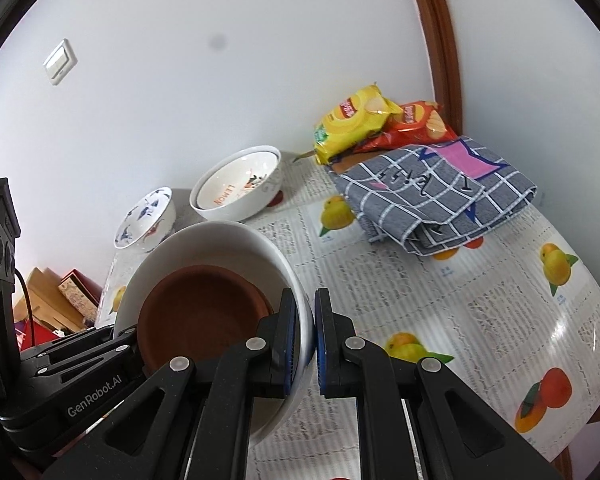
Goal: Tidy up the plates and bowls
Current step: 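Lift the white bowl with the right tool and carry it over the light-green plate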
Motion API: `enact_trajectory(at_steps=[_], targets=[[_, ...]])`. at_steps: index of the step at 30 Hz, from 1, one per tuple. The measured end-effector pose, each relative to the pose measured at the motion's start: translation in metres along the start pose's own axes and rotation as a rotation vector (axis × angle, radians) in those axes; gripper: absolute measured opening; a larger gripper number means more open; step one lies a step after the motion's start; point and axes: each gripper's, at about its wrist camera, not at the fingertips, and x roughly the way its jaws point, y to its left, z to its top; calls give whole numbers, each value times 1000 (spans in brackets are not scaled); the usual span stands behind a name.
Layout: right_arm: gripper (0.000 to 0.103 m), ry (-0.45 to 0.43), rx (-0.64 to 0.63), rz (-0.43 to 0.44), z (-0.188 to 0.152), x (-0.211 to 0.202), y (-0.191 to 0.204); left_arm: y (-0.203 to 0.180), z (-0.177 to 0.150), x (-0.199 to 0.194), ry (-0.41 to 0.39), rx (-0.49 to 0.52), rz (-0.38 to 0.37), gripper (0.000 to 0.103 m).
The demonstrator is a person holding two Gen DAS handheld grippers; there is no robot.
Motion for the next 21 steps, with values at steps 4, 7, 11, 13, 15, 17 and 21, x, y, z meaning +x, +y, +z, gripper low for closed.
enact_trajectory(at_steps=[4,7,11,13,15,17,21], targets=[[9,-2,-15,11,2,2,16,15,4,-7,-10,-15,6,10],[9,-3,-23,17,2,5,26,25,4,-11,-14,-22,14,10],[9,-2,-37,27,1,10,39,38,5,-13,-16,-36,19,10],[9,-1,-42,30,0,12,44,45,5,-13,-15,-45,22,10],[9,3,-49,34,-1,15,49,50,4,-13,-14,-52,23,10],[9,8,-53,37,-2,19,54,55,4,-14,-14,-58,24,10],[9,14,-61,41,-2,24,61,64,3,-14,-13,-71,27,10]])
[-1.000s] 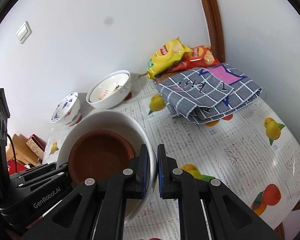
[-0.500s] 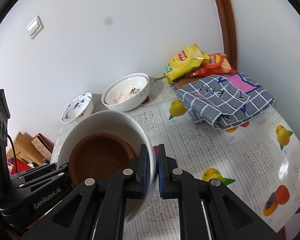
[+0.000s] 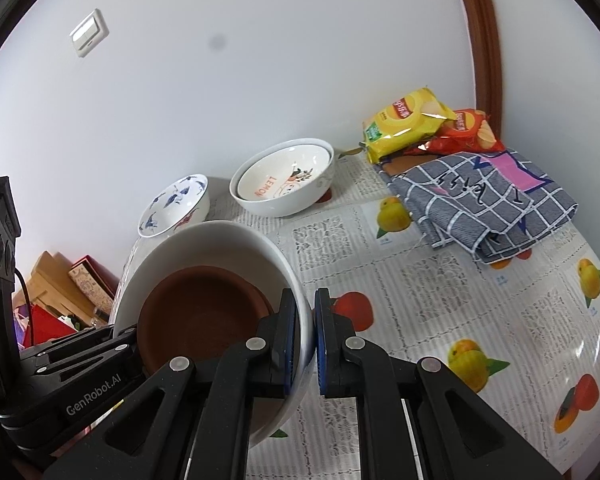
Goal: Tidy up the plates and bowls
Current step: 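Lift the white bowl with the right tool and carry it over the light-green plate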
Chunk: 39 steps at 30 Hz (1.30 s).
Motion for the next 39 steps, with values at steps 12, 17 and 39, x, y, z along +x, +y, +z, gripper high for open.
enact_trajectory(at_steps=[12,17,39], targets=[[10,20,-24,23,-1,20,24,32,0,3,6,-40,15,10],[10,29,-36,31,-1,29,35,45,1,5,9,-60,16,10],[10,58,-72,77,-2,62,69,88,5,15,25,-107,53,10]])
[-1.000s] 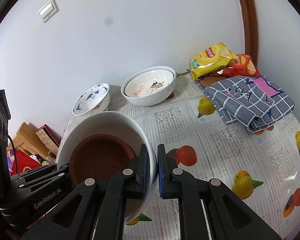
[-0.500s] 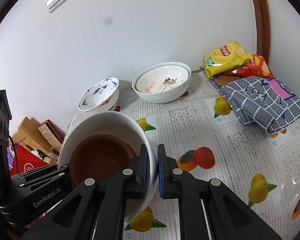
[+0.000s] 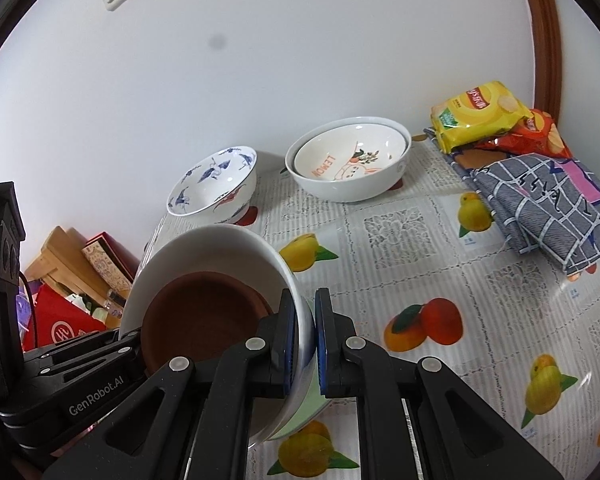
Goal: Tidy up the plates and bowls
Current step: 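Lift the white bowl with the right tool and carry it over the light-green plate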
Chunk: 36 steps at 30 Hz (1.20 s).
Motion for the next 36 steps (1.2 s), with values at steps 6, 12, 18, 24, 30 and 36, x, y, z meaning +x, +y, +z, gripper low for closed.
enact_trajectory(at_steps=[6,12,18,24,30,36], targets=[[10,18,-12,10,-1,12,6,12,1,6,12,-14,5,10],[10,29,-20,12,-2,21,11,20,1,12,21,-21,7,9],[10,35,-25,14,-1,28,14,25,1,16,25,-26,10,10],[10,43,-30,18,-1,34,17,30,3,20,30,-32,11,9],[10,50,-34,14,-1,39,17,32,3,24,39,-34,7,10],[10,59,-32,12,-3,44,15,33,1,30,50,-36,6,10]])
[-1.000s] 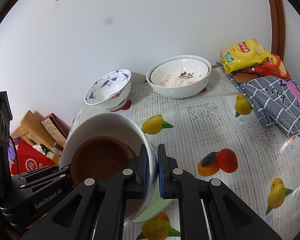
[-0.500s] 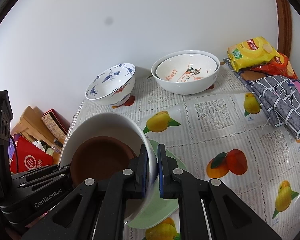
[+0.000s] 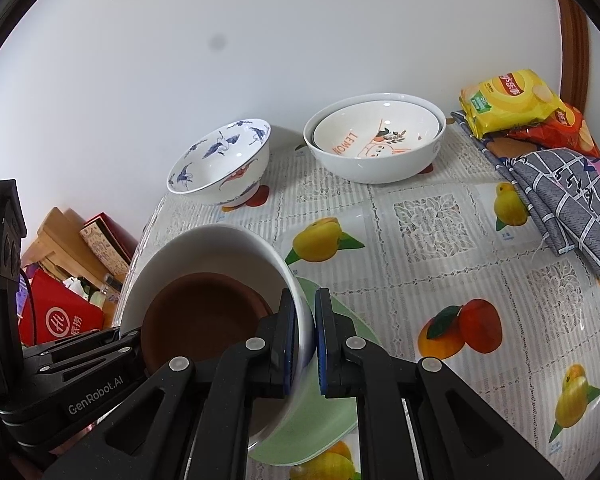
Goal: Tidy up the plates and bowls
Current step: 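Lift the white bowl with the right tool and carry it over the light-green plate, then lower the white bowl onto the light-green plate and open the right tool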
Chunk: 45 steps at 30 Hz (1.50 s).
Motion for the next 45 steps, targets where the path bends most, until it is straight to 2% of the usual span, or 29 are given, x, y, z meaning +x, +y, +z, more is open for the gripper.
enact_trajectory(at_steps=[20,33,45], targets=[[10,51,3,-5,-11,23,-6,9,-4,25,59,-16,0,9],[10,73,14,-20,-17,31,-20,0,-7,42,95,-7,-9,9],[10,82,11,-27,-15,37,-29,-4,-4,48,90,4,-2,9]])
